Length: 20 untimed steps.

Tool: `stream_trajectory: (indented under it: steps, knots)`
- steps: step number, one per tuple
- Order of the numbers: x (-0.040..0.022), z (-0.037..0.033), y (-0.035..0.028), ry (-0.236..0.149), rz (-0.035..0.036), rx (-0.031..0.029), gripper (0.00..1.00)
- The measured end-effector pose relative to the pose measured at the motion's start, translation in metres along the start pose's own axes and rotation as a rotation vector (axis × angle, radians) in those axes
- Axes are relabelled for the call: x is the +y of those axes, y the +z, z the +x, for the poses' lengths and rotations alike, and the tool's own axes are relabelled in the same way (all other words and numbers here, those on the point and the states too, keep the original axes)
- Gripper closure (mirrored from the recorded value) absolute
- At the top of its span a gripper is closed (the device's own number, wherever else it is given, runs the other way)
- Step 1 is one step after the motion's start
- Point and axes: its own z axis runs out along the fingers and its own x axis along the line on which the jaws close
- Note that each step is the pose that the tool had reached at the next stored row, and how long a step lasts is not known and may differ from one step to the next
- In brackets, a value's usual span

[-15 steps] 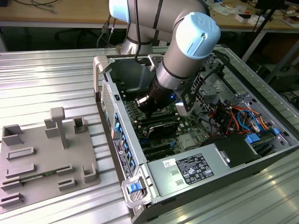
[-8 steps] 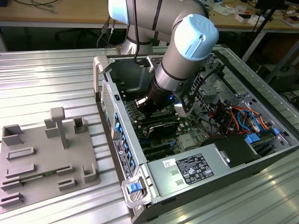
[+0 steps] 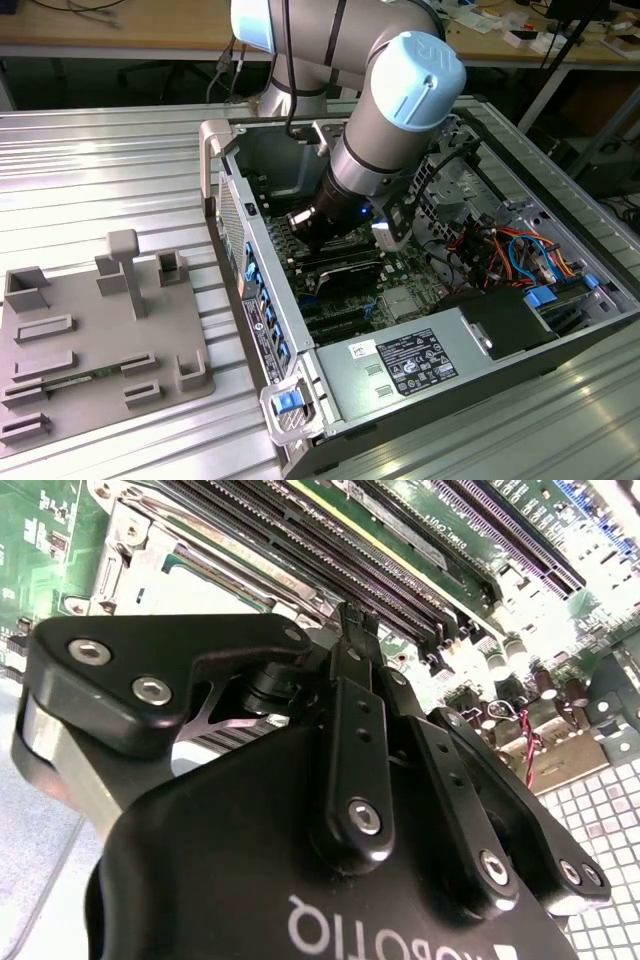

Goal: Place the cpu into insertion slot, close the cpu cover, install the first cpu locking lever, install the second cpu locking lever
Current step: 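Install the second cpu locking lever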

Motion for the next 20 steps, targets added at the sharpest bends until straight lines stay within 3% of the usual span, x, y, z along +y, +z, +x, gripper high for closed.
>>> stream_trajectory:
  steps: [20]
  knots:
    - [0.0035,-0.0005,0.0044,-0.013,-0.0027,0.0022,0.89]
